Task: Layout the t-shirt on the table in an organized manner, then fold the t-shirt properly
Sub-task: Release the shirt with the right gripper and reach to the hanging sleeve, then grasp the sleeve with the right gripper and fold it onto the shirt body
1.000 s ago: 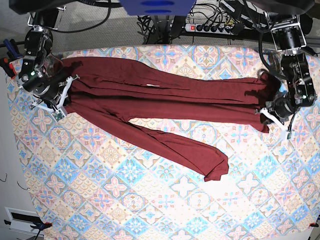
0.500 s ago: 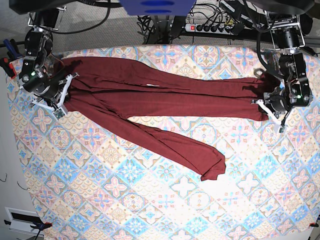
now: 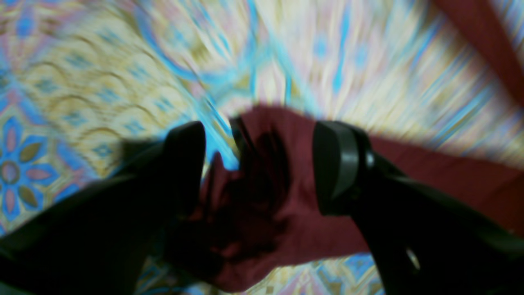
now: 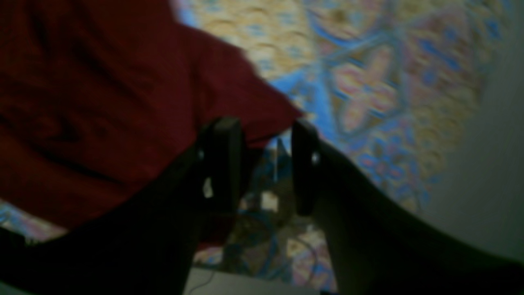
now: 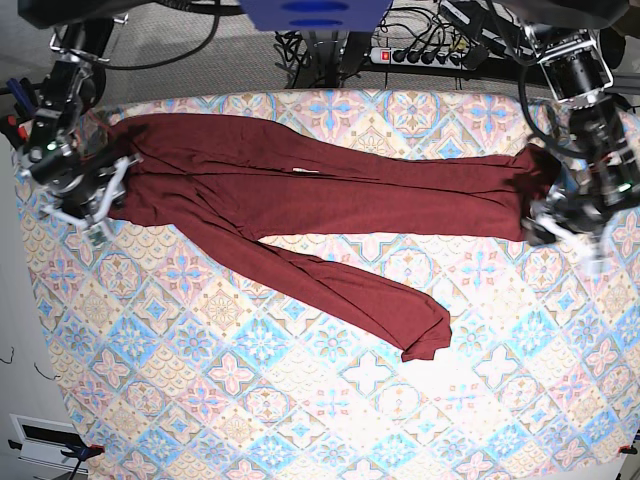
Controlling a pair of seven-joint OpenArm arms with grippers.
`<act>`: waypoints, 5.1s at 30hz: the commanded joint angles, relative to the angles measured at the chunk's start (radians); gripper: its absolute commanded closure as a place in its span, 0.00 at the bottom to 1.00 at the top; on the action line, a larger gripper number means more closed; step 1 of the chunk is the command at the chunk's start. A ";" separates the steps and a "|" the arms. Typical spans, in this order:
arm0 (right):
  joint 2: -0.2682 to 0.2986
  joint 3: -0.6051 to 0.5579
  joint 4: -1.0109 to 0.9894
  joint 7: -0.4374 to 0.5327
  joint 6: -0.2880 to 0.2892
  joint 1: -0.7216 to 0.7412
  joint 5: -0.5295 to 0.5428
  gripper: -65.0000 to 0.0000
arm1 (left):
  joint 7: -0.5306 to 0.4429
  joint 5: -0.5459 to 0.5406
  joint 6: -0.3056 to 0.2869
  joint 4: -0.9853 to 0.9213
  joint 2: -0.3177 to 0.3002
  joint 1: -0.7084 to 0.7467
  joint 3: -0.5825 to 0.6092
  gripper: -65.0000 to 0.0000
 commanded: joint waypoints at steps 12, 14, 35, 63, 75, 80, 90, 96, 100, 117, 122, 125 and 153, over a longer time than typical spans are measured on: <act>0.007 -0.151 0.015 0.011 -0.004 0.176 0.009 0.69 | -0.011 -0.143 0.000 0.017 -0.017 -0.070 -0.131 0.37; -0.002 -0.193 0.012 0.012 -0.004 0.211 0.009 0.69 | -0.011 -0.147 0.000 0.017 -0.005 -0.087 -0.131 0.37; -0.127 -0.585 -0.498 0.135 -0.004 0.567 0.006 0.69 | -0.013 -0.140 0.002 0.017 0.078 -0.174 -0.056 0.38; -0.368 -0.690 -0.694 0.262 -0.004 0.679 -0.429 0.41 | -0.010 -0.146 0.002 0.017 0.078 -0.157 -0.056 0.38; -0.368 -0.691 -0.706 0.262 -0.004 0.676 -0.429 0.41 | -0.010 -0.146 0.000 0.017 0.076 -0.157 -0.056 0.38; -0.368 -0.693 -0.708 0.262 -0.004 0.652 -0.429 0.41 | -0.010 -0.146 0.000 0.017 0.076 -0.157 -0.056 0.38; -0.368 -0.694 -0.711 0.262 -0.004 0.647 -0.429 0.55 | -0.010 -0.146 0.000 0.017 0.076 -0.157 -0.056 0.38; -0.368 -0.694 -0.789 0.262 -0.004 0.647 -0.429 0.71 | -0.010 -0.146 0.000 0.017 0.076 -0.157 -0.056 0.38; -0.368 -0.694 -0.797 0.262 -0.004 0.647 -0.429 0.87 | -0.010 -0.146 0.000 0.017 0.076 -0.157 -0.056 0.38; -0.366 -0.693 -0.355 0.167 -0.004 0.466 -0.425 0.99 | -0.010 -0.143 0.000 0.017 0.076 -0.157 -0.056 0.38; -0.366 -0.693 -0.217 0.153 -0.004 0.371 -0.424 0.99 | -0.010 -0.143 0.000 0.017 0.076 -0.157 -0.056 0.38; -0.366 -0.693 -0.133 0.123 -0.004 0.322 -0.424 0.99 | -0.011 -0.141 0.000 0.017 0.076 -0.157 -0.056 0.38; -0.355 -0.826 0.088 0.109 -0.004 0.023 -0.425 0.98 | -0.011 -0.140 0.002 0.017 0.170 -0.160 -0.016 0.38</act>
